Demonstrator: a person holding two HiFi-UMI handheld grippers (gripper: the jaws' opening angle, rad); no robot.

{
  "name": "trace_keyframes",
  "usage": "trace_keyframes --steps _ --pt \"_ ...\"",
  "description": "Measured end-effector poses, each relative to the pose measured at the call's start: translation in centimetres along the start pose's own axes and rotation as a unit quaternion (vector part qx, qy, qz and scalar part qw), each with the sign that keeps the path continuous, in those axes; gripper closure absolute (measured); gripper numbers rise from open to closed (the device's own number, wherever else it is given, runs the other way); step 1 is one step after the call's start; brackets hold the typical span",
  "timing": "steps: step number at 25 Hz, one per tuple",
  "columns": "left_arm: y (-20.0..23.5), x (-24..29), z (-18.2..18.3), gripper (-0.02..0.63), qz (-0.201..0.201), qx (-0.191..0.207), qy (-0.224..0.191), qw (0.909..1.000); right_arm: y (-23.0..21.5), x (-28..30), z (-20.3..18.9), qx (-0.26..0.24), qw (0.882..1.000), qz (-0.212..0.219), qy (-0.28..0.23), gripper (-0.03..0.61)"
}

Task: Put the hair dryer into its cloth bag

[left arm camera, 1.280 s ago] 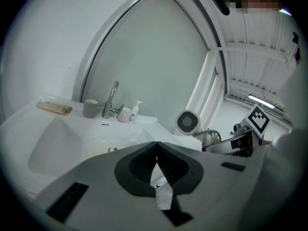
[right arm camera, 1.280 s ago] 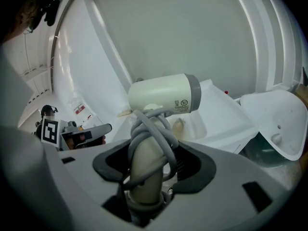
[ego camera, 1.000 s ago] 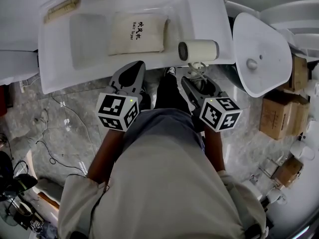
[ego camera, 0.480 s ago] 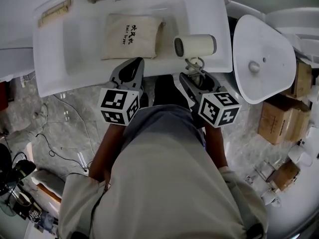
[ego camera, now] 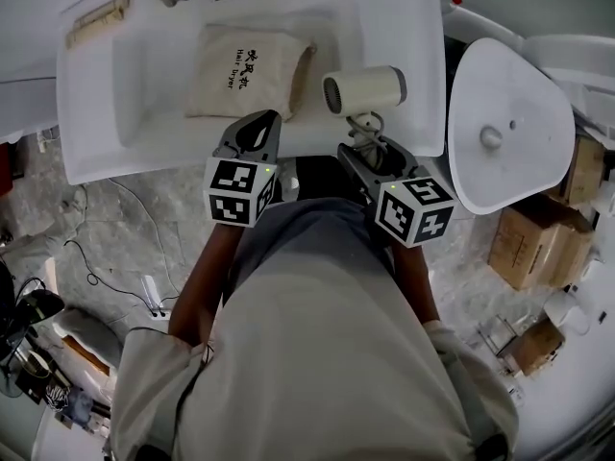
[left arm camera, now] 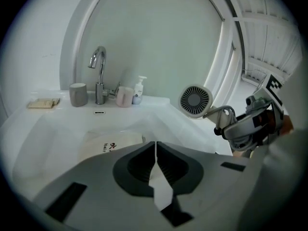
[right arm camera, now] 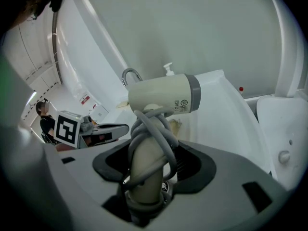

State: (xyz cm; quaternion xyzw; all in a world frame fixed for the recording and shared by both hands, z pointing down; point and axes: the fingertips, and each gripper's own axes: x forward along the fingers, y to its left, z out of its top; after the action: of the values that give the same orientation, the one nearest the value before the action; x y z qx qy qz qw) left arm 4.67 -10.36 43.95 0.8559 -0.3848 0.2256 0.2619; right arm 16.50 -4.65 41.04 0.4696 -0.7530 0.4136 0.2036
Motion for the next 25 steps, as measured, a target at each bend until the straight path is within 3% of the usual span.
trace_keyframes --steps 16,25 --pt "1.2 5.6 -3.8 0.594 0.030 -0.003 0.077 0.9966 -1.9 1.1 -0.5 -0.019 0.998 0.029 0.044 0.327" --pt "1.7 8.3 -4.7 0.509 0.056 0.011 0.122 0.9909 -3.3 1.9 -0.7 -0.041 0.996 0.044 0.070 0.328"
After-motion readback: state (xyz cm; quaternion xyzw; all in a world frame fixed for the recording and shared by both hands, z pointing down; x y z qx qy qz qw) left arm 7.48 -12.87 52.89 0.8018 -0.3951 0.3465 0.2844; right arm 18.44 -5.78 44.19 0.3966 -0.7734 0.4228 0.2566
